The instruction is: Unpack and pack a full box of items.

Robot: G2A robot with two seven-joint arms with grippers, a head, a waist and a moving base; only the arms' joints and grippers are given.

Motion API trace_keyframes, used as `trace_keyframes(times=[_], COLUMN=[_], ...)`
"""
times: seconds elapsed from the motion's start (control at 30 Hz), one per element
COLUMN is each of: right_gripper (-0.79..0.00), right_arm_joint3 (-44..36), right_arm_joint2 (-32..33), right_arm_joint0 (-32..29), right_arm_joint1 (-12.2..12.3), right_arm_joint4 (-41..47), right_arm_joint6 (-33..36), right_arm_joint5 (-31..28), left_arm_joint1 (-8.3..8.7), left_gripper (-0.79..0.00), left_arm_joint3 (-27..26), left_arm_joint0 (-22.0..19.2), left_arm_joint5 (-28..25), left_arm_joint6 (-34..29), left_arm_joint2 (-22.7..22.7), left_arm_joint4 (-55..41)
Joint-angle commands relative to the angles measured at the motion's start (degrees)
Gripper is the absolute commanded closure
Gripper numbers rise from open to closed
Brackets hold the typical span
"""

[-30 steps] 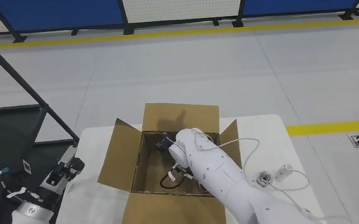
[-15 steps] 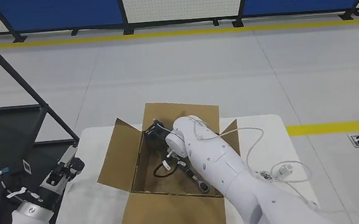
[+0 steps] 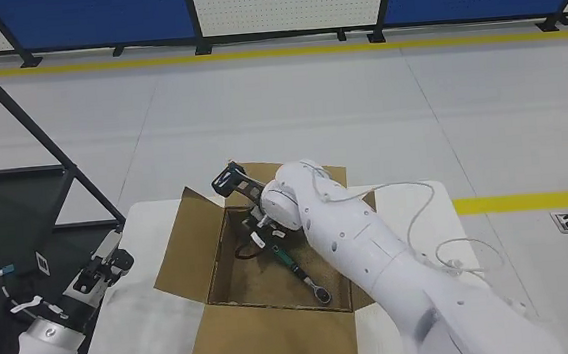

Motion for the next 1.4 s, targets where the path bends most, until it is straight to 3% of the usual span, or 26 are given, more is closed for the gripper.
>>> trace_keyframes(times=[0.0, 0.23, 0.4, 0.83, 1.0, 1.2, 1.37], right_gripper=[-0.566, -0.785, -0.785, -0.785, -0.785, -0.785, -0.785], right_arm_joint3=[-1.7, -14.1, -29.9, -29.9, -32.2, -40.1, -55.2], right_arm_joint2=[1.2, 6.7, 14.1, 14.1, 16.9, 24.8, 37.1], right_arm_joint0=[0.2, -2.6, -9.4, -9.4, -11.9, -16.0, -26.5], right_arm_joint1=[1.5, 8.7, 15.5, 15.5, 16.0, 19.6, 24.7], right_arm_joint4=[-0.3, -3.3, -6.8, -6.8, -3.7, -7.8, -14.3], right_arm_joint6=[-1.1, -2.0, 2.7, 2.7, -3.4, -8.9, -8.3], right_arm_joint5=[-1.4, -2.5, -0.1, -0.1, -3.7, -8.9, -11.2], left_arm_joint1=[0.0, 0.0, 0.0, 0.0, 0.0, 0.0, 0.0], left_gripper=[-0.785, -0.785, -0.785, -0.785, -0.785, -0.785, -0.785], left_arm_joint3=[0.0, 0.0, 0.0, 0.0, 0.0, 0.0, 0.0], left_arm_joint0=[0.0, 0.0, 0.0, 0.0, 0.0, 0.0, 0.0], left_arm_joint5=[0.0, 0.0, 0.0, 0.0, 0.0, 0.0, 0.0], left_arm_joint6=[0.0, 0.0, 0.0, 0.0, 0.0, 0.0, 0.0], left_arm_joint2=[0.0, 0.0, 0.0, 0.0, 0.0, 0.0, 0.0], left_arm_joint4=[0.0, 0.0, 0.0, 0.0, 0.0, 0.0, 0.0])
